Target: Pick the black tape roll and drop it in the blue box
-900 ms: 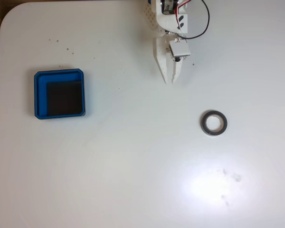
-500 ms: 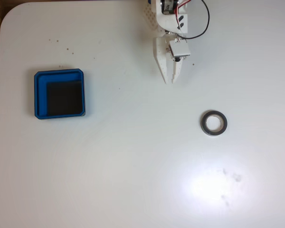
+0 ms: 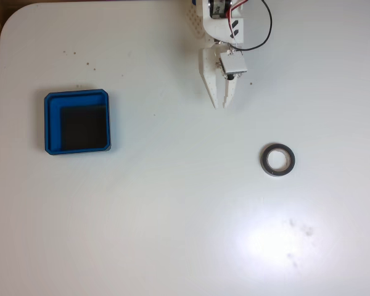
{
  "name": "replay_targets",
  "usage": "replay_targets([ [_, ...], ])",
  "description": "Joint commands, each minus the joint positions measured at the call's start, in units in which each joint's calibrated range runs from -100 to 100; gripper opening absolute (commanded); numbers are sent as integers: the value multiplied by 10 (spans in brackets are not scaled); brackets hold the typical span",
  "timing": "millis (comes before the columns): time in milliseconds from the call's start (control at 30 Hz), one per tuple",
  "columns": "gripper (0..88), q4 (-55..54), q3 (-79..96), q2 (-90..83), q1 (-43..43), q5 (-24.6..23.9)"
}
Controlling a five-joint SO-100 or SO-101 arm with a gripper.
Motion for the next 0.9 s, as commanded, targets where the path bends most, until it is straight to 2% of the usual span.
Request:
replay_targets([
  [0, 5, -7, 7, -4, -4, 2],
  [200, 5, -3, 8, -4, -22, 3],
  [433, 5, -4, 7, -4, -245, -2],
  [567, 5, -4, -2, 10, -264, -3],
  [667, 5, -5, -46, 89, -262, -4],
  [867, 5, -4, -270, 393, -269, -4],
])
